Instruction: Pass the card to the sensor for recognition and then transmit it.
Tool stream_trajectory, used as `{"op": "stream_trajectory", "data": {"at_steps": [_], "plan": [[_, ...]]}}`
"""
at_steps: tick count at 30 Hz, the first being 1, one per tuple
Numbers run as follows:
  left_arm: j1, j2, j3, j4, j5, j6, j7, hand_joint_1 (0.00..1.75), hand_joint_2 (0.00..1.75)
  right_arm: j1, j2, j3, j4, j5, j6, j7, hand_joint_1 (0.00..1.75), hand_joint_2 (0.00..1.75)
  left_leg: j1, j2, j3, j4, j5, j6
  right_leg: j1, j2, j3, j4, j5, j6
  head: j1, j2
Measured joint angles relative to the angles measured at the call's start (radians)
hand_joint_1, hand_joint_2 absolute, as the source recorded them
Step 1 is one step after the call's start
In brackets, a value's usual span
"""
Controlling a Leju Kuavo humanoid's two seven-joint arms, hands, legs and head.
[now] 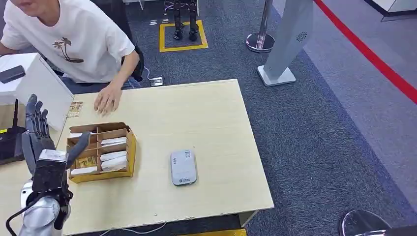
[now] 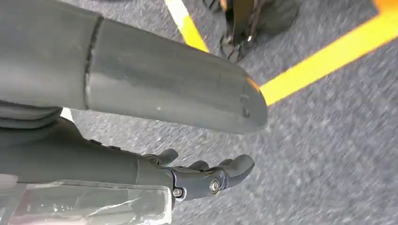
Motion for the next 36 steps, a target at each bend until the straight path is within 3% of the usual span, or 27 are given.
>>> {"op": "stream_trajectory", "data": {"at_steps": [5, 10, 18, 26, 30, 36], "plan": [[0.083, -0.023, 0.0, -0.037, -0.102, 0.053, -0.005, 0.0, 1.75, 0.008, -0.023, 0.02, 0.029, 0.004, -0.016, 0.048, 0.0, 1.75, 0.0, 0.0, 0.0, 0.0, -0.001, 0.0, 0.0, 0.0, 0.0, 0.0, 0.0, 0.0, 0.0, 0.0], [0.179, -0.031, 0.0, -0.096, -0.204, 0.051, 0.052, 0.0, 1.75, 0.012, -0.044, 0.068, 0.048, 0.018, 0.007, 0.007, 0.0, 1.75, 0.0, 0.0, 0.0, 0.0, -0.001, 0.0, 0.0, 0.0, 0.0, 0.0, 0.0, 0.0, 0.0, 0.0], [0.191, -0.027, 0.003, -0.133, -0.288, 0.025, 0.164, 0.0, 1.75, -0.003, -0.059, 0.124, 0.034, 0.01, 0.037, -0.046, 0.0, 1.75, 0.001, 0.0, 0.0, 0.0, 0.0, 0.0, 0.0, 0.0, 0.0, 0.0, 0.0, 0.0, 0.0, 0.0], [0.169, 0.044, 0.031, -0.162, -0.43, -0.048, 0.314, 0.0, 1.75, -0.008, -0.058, 0.127, 0.006, 0.0, 0.036, 0.008, 0.0, 1.75, 0.001, 0.0, 0.0, 0.0, 0.0, 0.0, 0.001, 0.0, 0.0, 0.001, 0.0, 0.0, 0.0, 0.0], [0.125, 0.088, 0.037, -0.166, -0.489, -0.134, 0.382, 0.0, 1.75, -0.009, -0.055, 0.127, 0.003, 0.0, 0.034, 0.025, 0.0, 1.75, 0.001, -0.001, 0.0, 0.0, 0.0, 0.0, 0.001, -0.001, 0.0, 0.001, 0.0, 0.0, 0.0, 0.0], [0.082, 0.13, 0.038, -0.163, -0.553, -0.197, 0.426, 0.0, 1.75, -0.01, -0.055, 0.121, 0.002, 0.0, 0.032, 0.011, 0.0, 1.75, 0.001, 0.0, 0.0, 0.0, 0.0, 0.0, 0.001, -0.001, 0.0, 0.001, 0.0, 0.0, 0.0, 0.0]]}}
